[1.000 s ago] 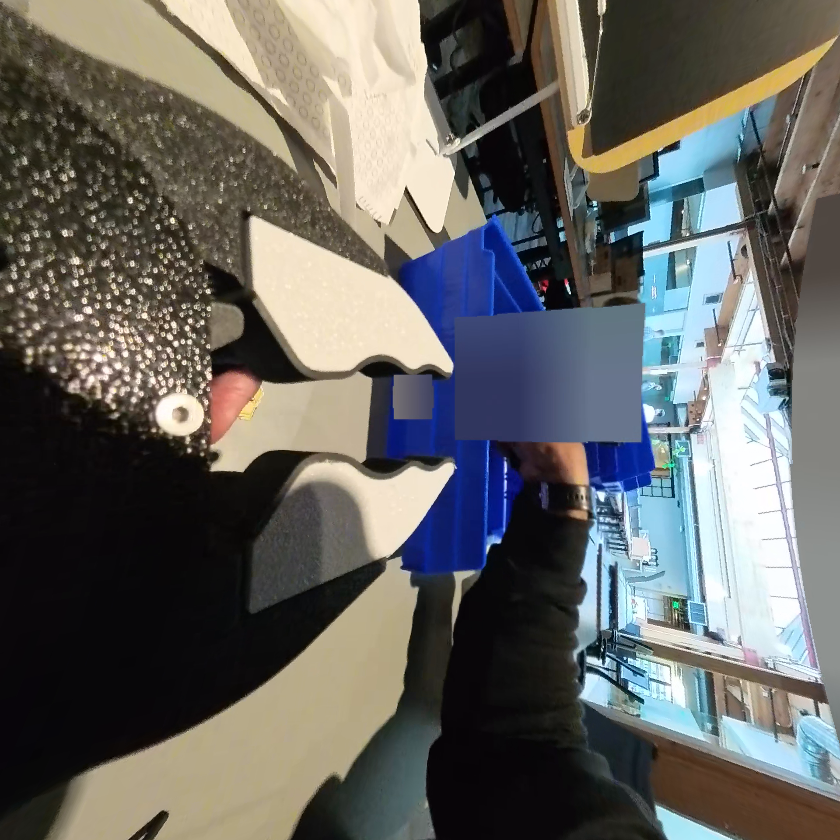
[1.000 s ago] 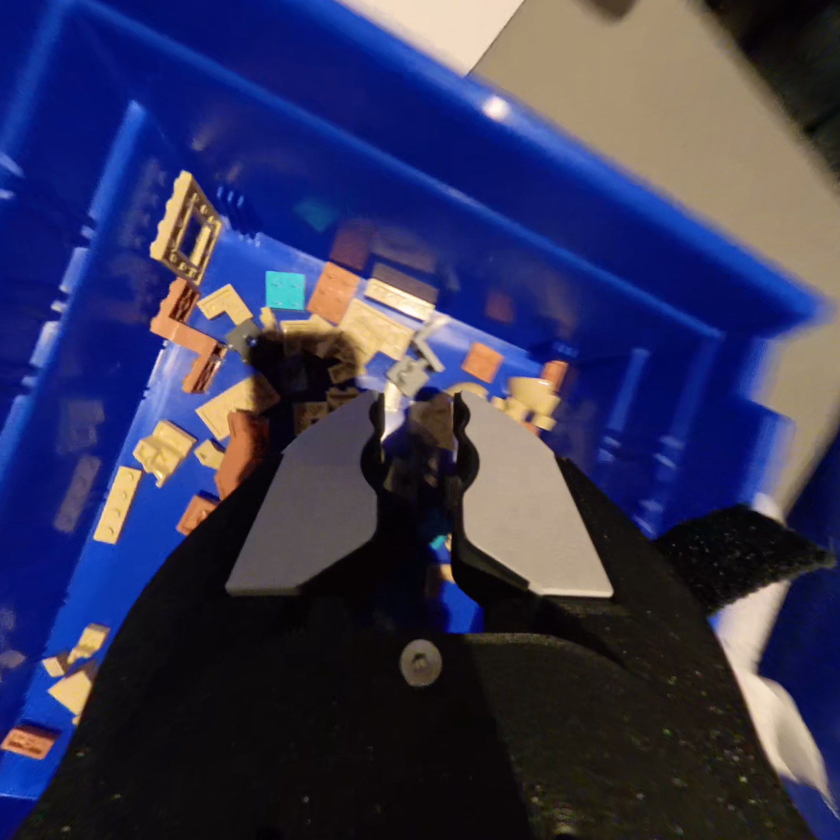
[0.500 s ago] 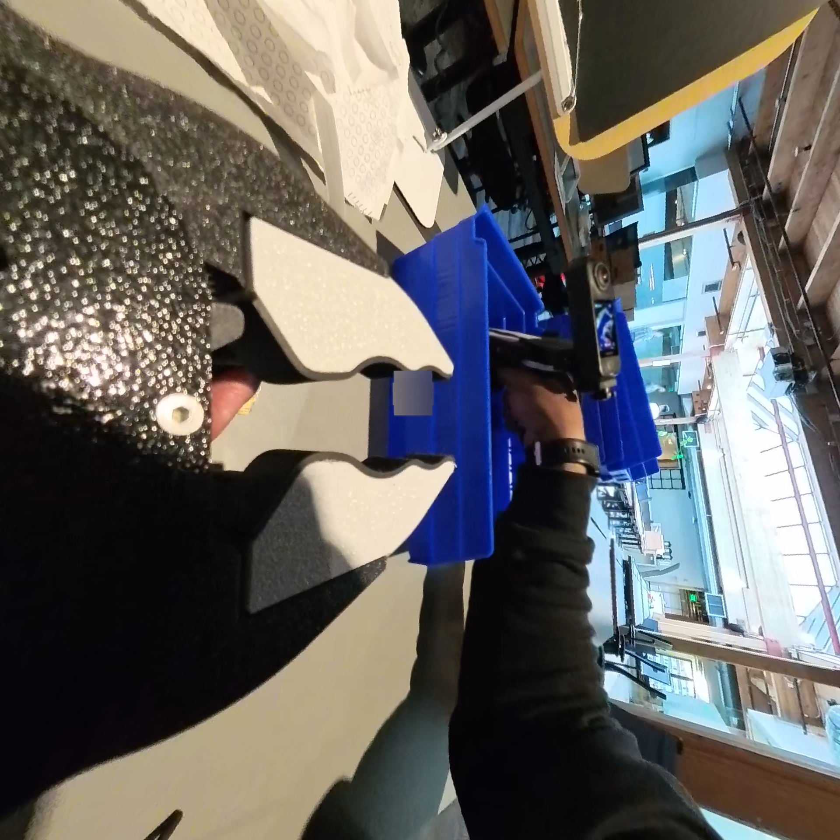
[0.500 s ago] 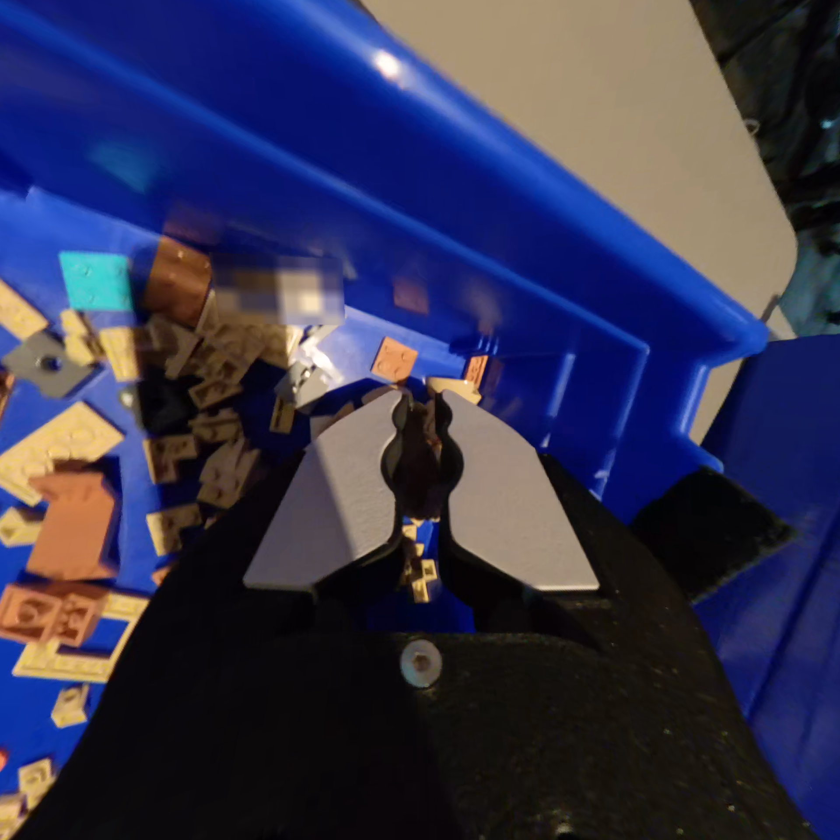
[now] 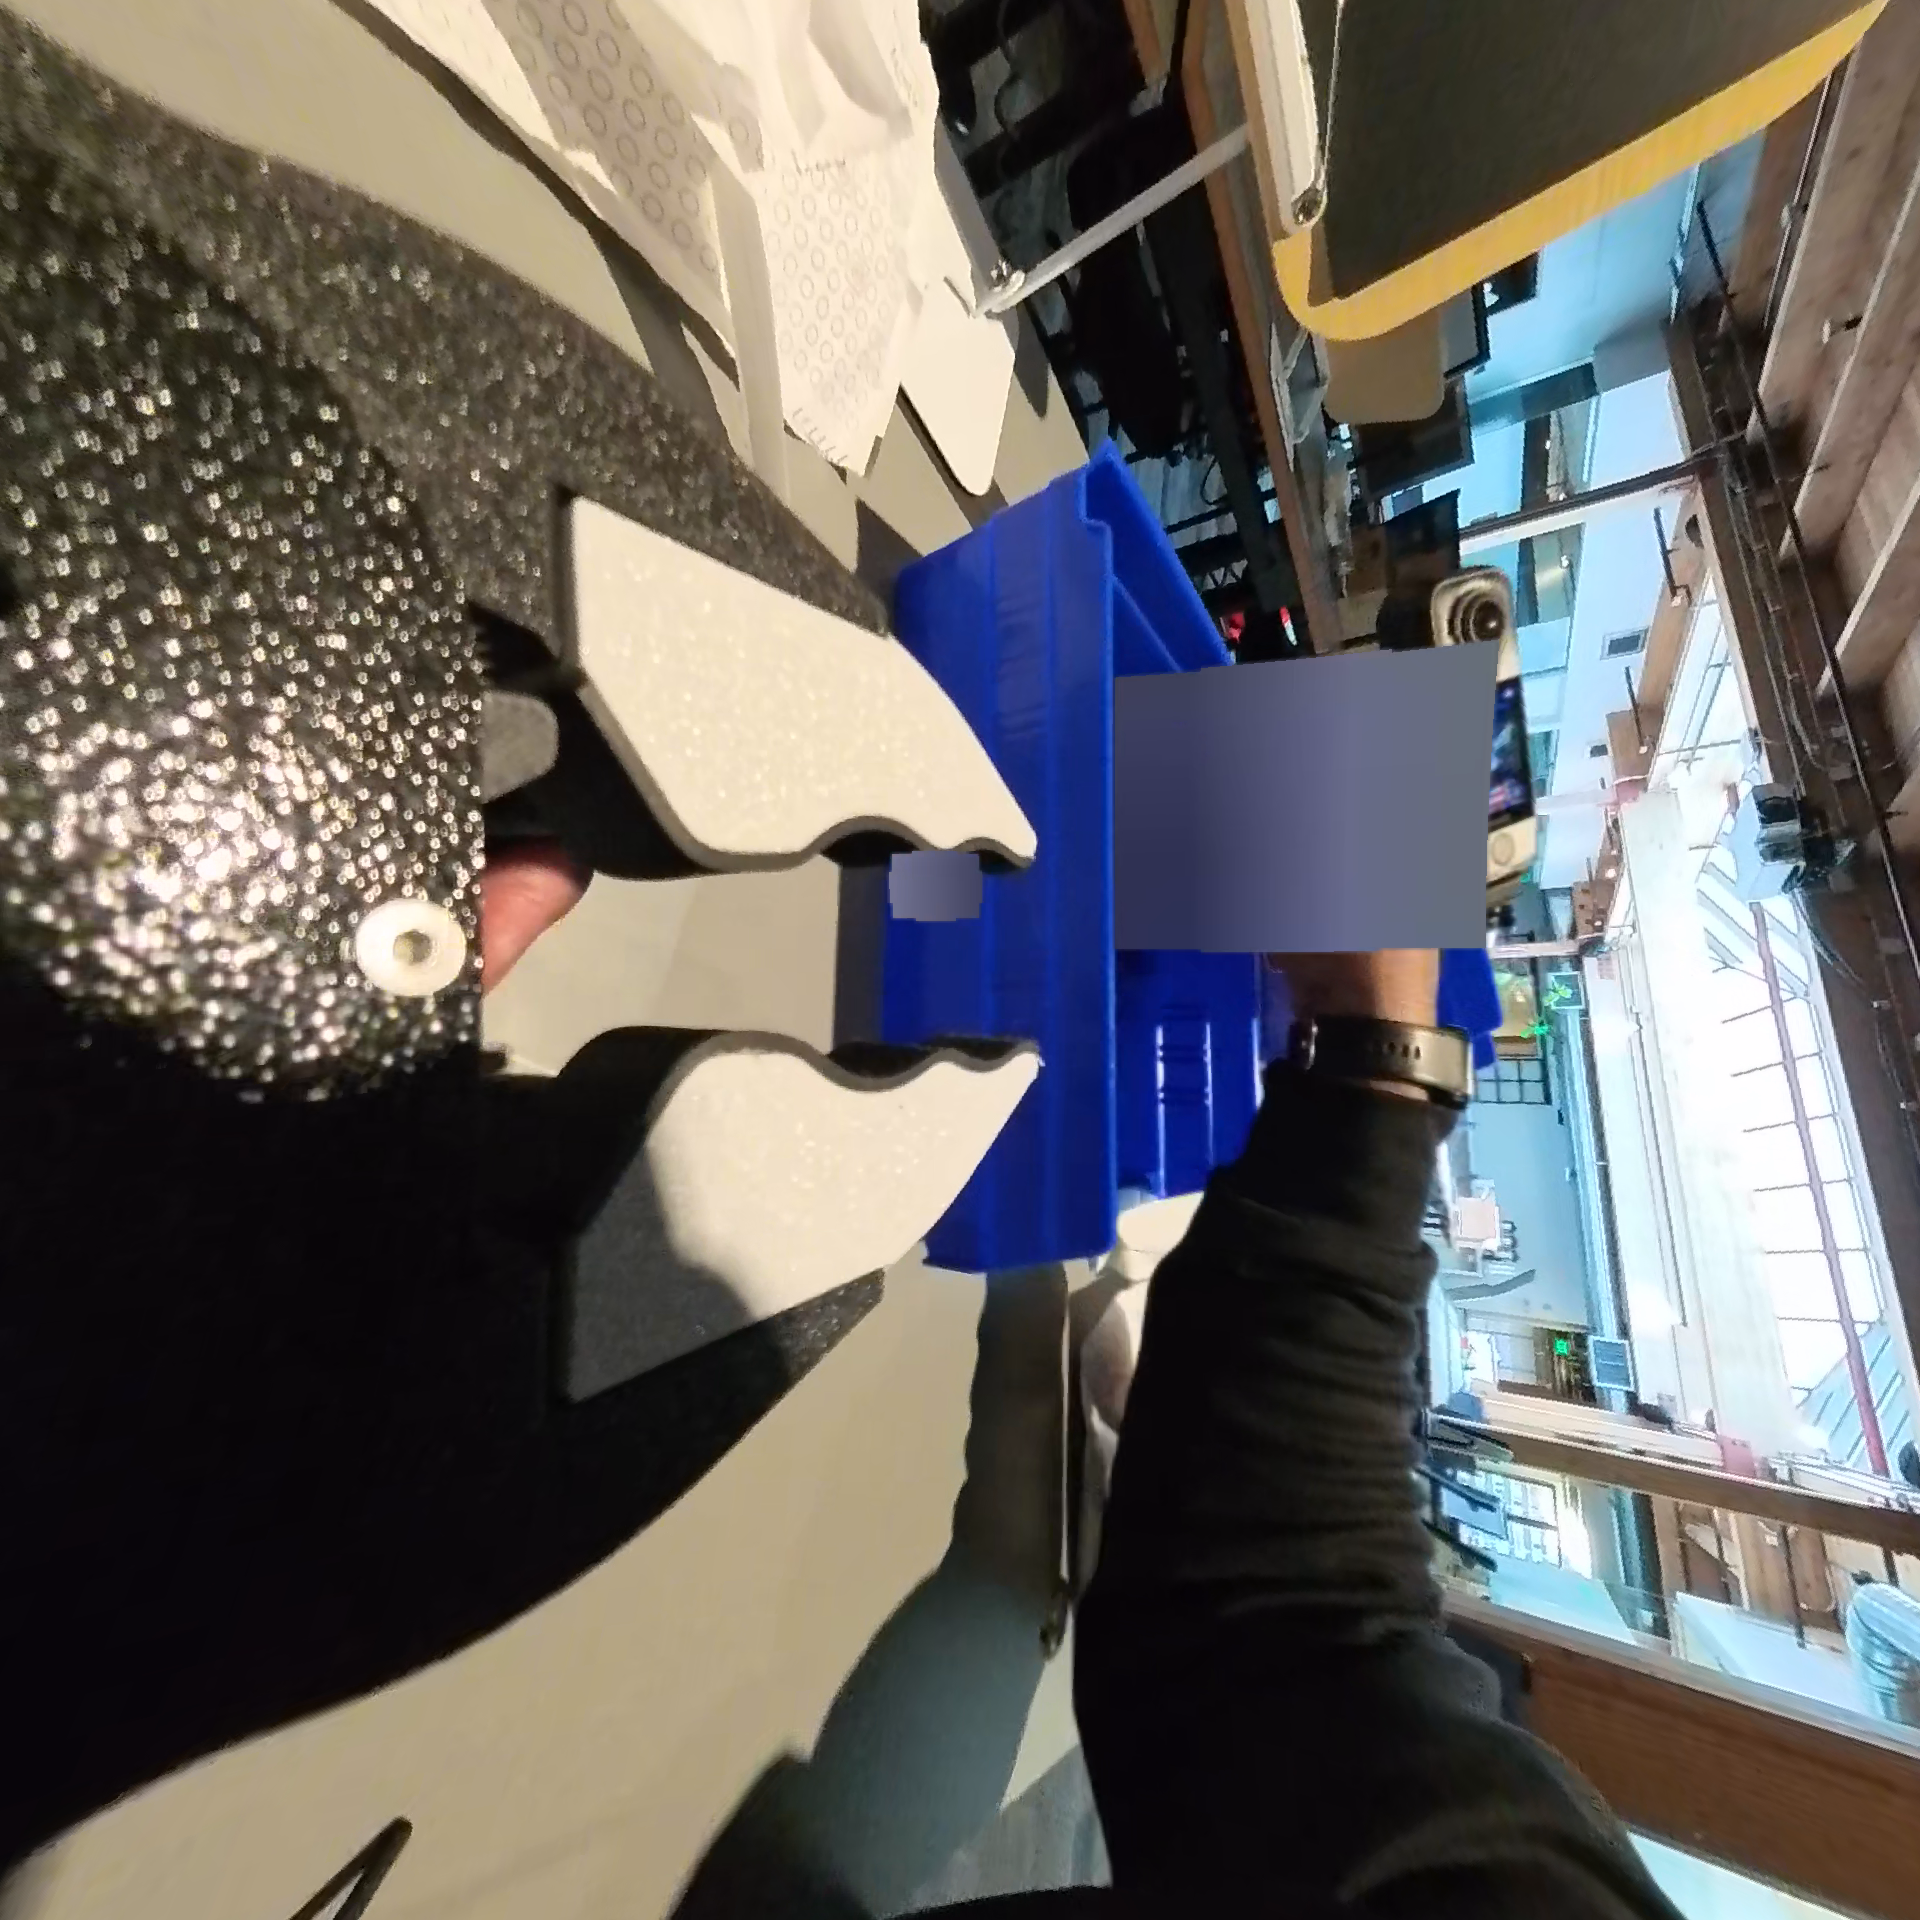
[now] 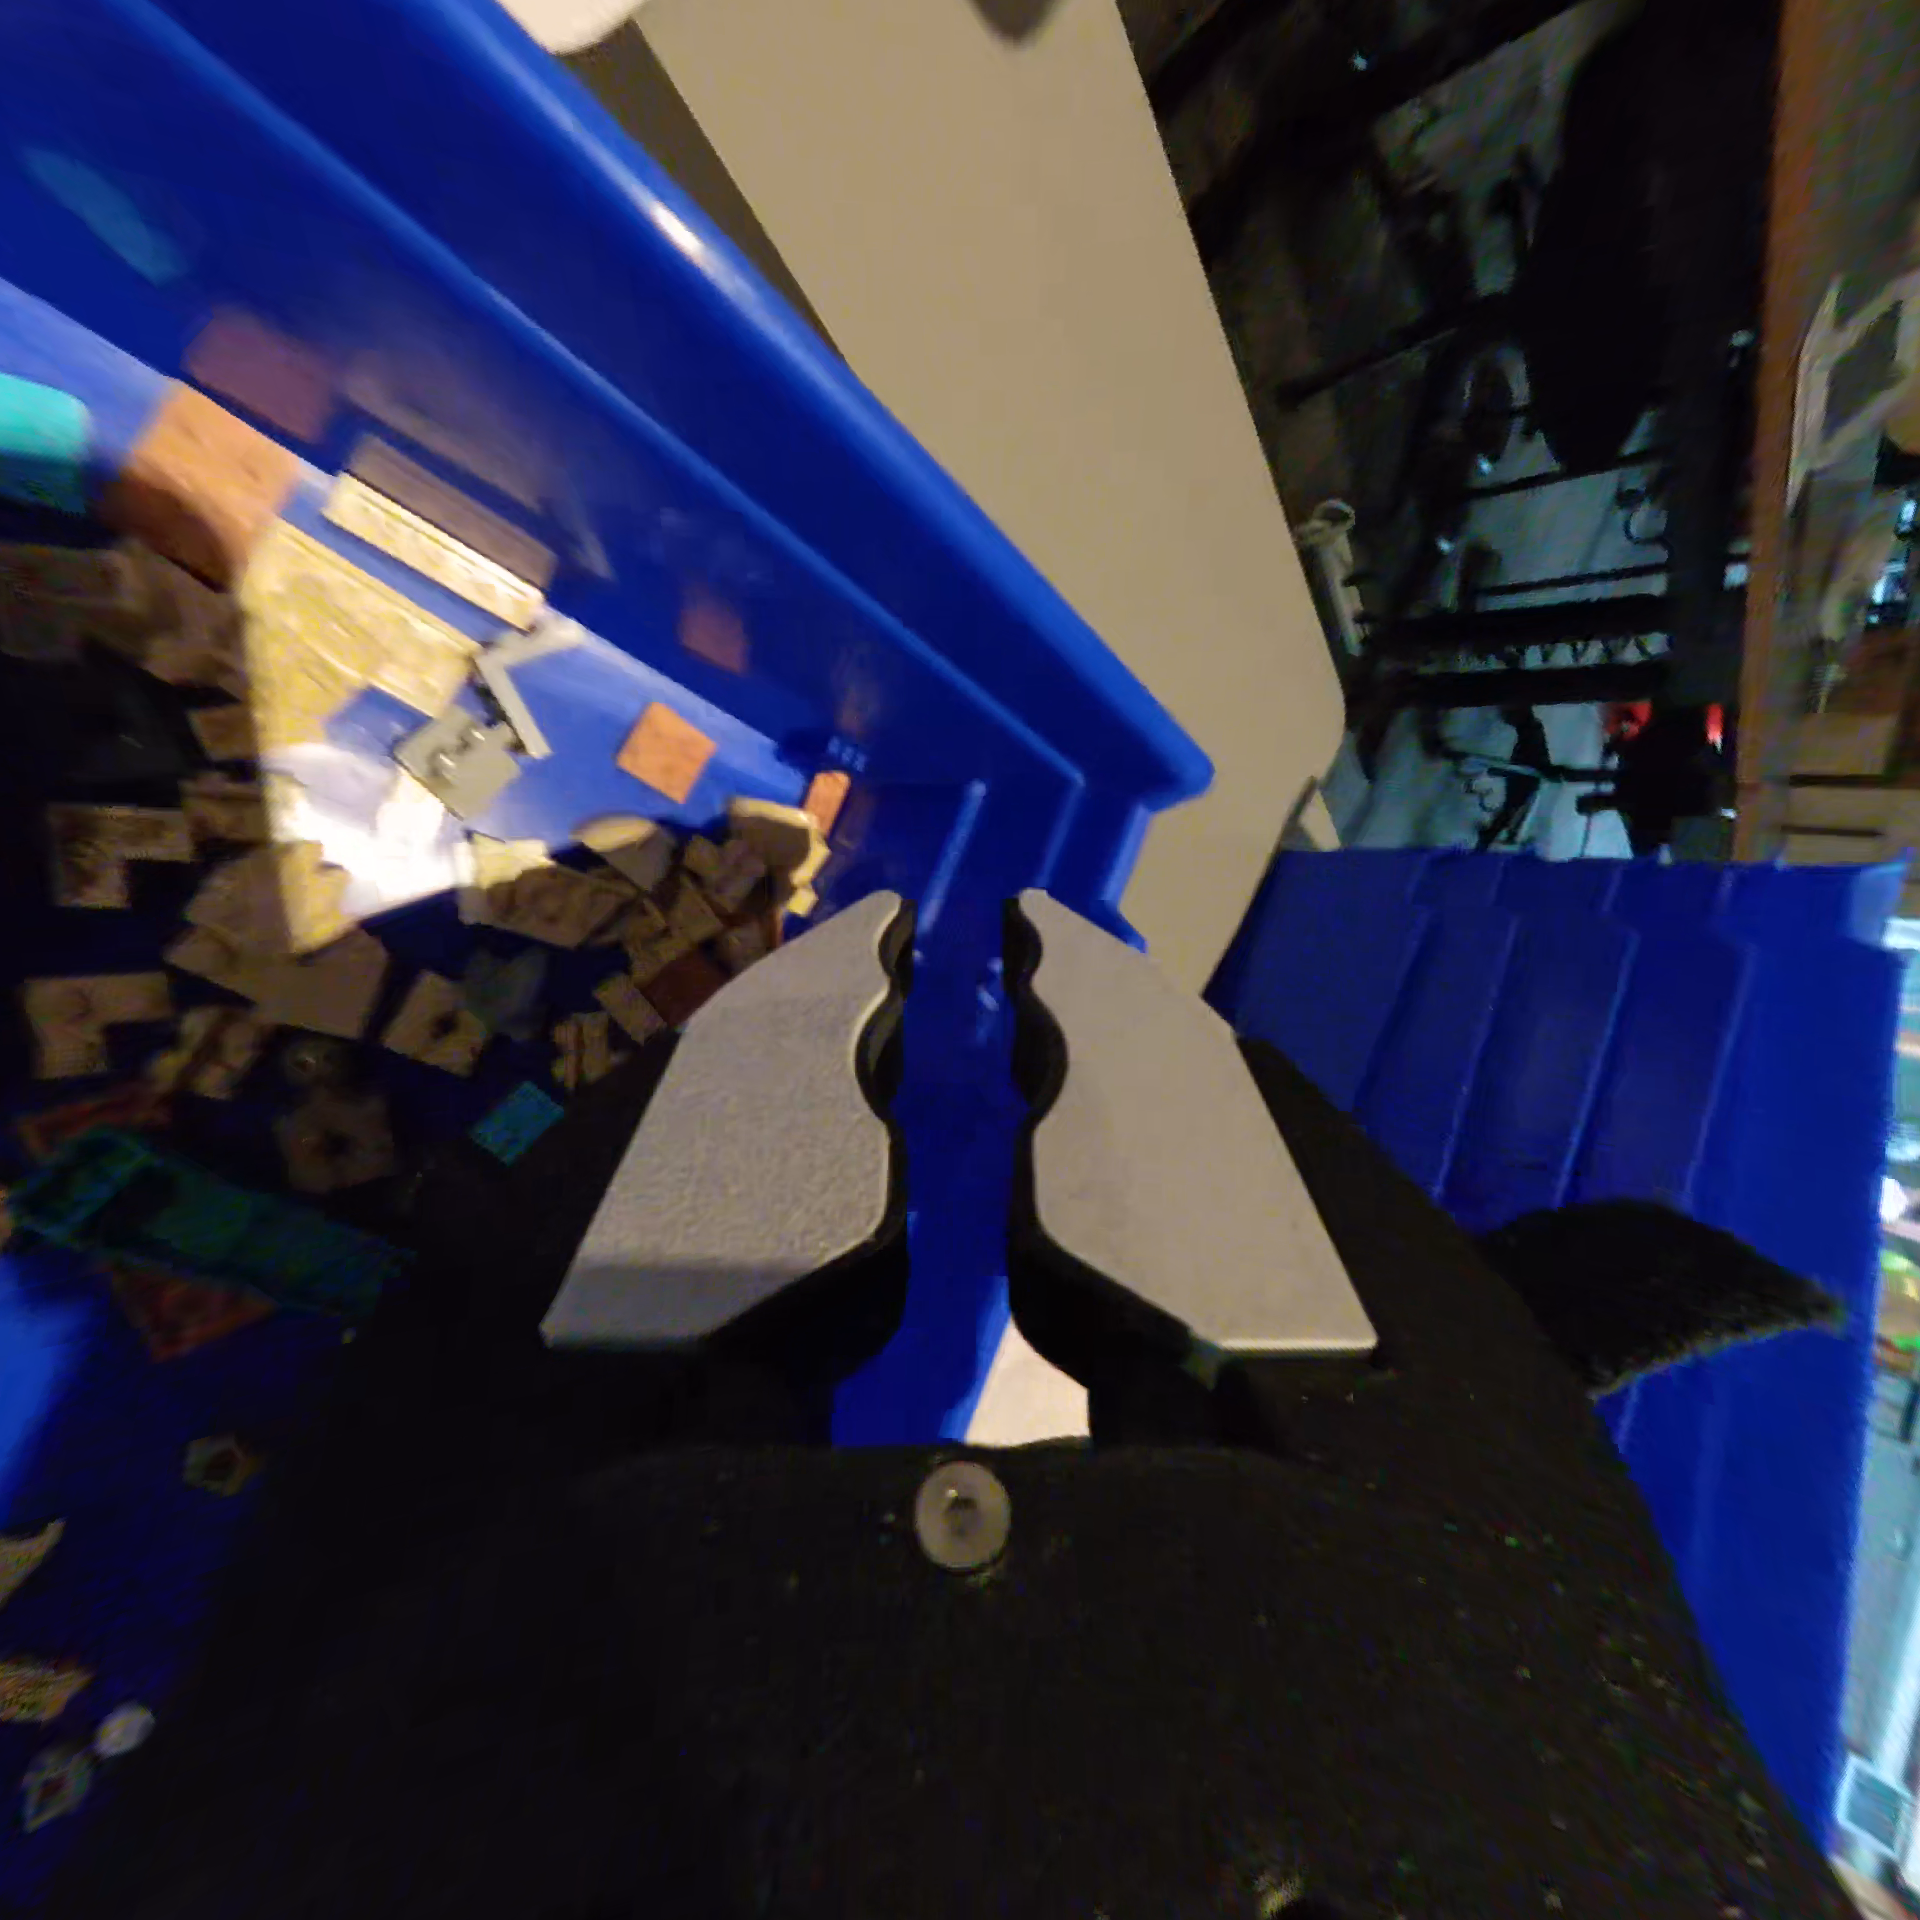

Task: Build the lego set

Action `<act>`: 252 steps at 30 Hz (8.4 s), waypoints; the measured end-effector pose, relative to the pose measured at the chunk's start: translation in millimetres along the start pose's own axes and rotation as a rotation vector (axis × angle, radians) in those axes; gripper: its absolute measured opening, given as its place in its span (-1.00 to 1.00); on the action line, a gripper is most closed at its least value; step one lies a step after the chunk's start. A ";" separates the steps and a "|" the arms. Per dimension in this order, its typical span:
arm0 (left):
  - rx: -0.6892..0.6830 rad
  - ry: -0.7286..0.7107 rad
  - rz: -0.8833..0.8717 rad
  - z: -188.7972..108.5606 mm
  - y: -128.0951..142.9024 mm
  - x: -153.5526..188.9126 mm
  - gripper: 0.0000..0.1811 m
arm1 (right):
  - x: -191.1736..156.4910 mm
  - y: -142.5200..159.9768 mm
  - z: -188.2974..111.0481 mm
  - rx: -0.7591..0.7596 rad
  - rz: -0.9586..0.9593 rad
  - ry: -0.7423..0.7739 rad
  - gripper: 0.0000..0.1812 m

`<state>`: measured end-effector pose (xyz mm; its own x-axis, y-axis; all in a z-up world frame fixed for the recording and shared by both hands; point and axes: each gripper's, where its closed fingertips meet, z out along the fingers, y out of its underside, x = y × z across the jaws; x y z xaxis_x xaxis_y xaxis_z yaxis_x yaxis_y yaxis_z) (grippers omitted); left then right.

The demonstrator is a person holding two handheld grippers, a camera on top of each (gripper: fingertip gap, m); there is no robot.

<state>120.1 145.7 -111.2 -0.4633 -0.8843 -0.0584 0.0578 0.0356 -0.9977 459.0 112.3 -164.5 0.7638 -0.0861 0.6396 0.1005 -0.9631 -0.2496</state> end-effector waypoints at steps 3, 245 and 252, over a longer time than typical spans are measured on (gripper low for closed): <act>-0.031 -0.017 0.021 1.4 2.4 -3.0 -0.69 | 13.4 6.5 -5.4 0.029 0.070 -0.001 -0.83; -0.929 1.373 0.767 188.8 127.9 88.4 -0.81 | 67.4 18.6 -102.3 0.745 0.606 -0.411 -0.78; -0.893 1.381 0.802 190.4 126.4 88.9 -0.87 | 67.4 18.5 -102.6 0.745 0.605 -0.411 -0.78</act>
<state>254.6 -17.1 -235.8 -0.9049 0.4256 0.0016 0.3878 0.8262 -0.4086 447.0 62.5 -51.4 0.9618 -0.2737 -0.0030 -0.1096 -0.3750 -0.9205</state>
